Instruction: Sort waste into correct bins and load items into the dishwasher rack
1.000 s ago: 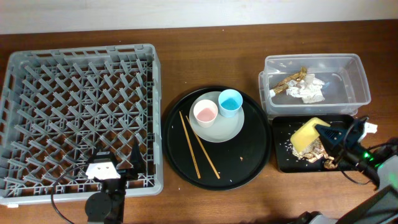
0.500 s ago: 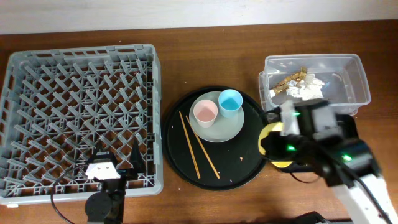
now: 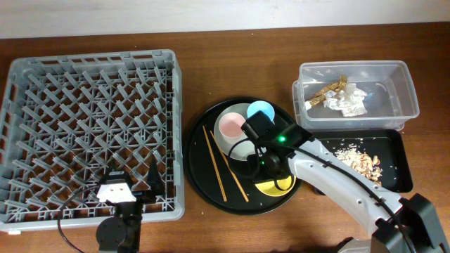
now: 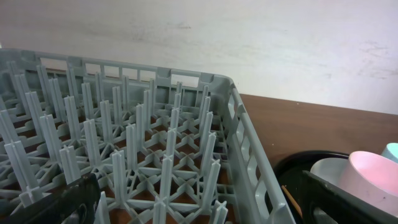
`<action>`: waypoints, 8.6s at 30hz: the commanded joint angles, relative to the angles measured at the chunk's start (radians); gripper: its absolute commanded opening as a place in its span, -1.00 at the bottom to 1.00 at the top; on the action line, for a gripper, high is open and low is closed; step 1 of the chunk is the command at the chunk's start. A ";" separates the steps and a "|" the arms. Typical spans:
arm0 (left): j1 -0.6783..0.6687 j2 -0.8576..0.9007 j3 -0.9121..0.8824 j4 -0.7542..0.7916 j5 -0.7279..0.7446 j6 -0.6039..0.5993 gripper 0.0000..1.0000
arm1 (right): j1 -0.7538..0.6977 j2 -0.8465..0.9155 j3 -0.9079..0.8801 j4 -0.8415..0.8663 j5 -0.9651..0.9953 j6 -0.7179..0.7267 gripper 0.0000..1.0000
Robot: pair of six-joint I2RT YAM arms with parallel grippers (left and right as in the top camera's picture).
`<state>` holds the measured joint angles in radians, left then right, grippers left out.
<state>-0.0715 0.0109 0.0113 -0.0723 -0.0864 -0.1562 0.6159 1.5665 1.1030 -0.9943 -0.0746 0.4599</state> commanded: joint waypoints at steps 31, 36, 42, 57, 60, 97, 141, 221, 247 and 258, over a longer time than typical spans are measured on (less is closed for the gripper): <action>0.002 0.510 0.975 -0.606 0.407 -0.002 0.99 | -0.766 -0.039 0.551 -0.290 0.121 -0.175 0.97; 0.002 0.845 1.172 -0.779 0.772 -0.010 0.99 | -0.986 -0.039 0.551 -0.289 0.121 -0.175 0.97; -0.022 1.019 1.166 -0.899 0.966 -0.006 0.99 | -1.015 -0.039 0.551 -0.289 0.121 -0.175 0.97; -0.557 1.592 1.165 -0.886 0.071 -0.488 -0.26 | -1.015 -0.039 0.551 -0.289 0.121 -0.175 0.97; -0.557 1.687 1.165 -0.843 0.071 -0.488 -0.38 | -1.015 -0.039 0.551 -0.289 0.121 -0.175 0.98; -0.641 1.717 1.102 -0.706 -0.195 -0.626 -0.99 | -1.015 -0.039 0.551 -0.289 0.121 -0.175 0.97; -0.372 1.446 1.283 -0.885 0.386 -0.359 -0.95 | -1.015 -0.039 0.551 -0.289 0.121 -0.175 0.97; -0.106 1.594 1.250 -0.796 0.045 -0.060 -1.00 | -1.015 -0.039 0.551 -0.289 0.121 -0.175 0.97; -0.307 1.475 1.348 -0.807 0.304 -0.115 0.74 | -1.015 -0.039 0.551 -0.289 0.121 -0.175 0.97; -0.563 1.588 1.566 -0.835 0.223 -0.119 -0.63 | -1.015 -0.039 0.551 -0.289 0.121 -0.175 0.97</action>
<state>-0.5678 1.5661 1.5208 -0.9134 0.2020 -0.3000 -0.3969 1.5326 1.6402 -1.2827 0.0299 0.2852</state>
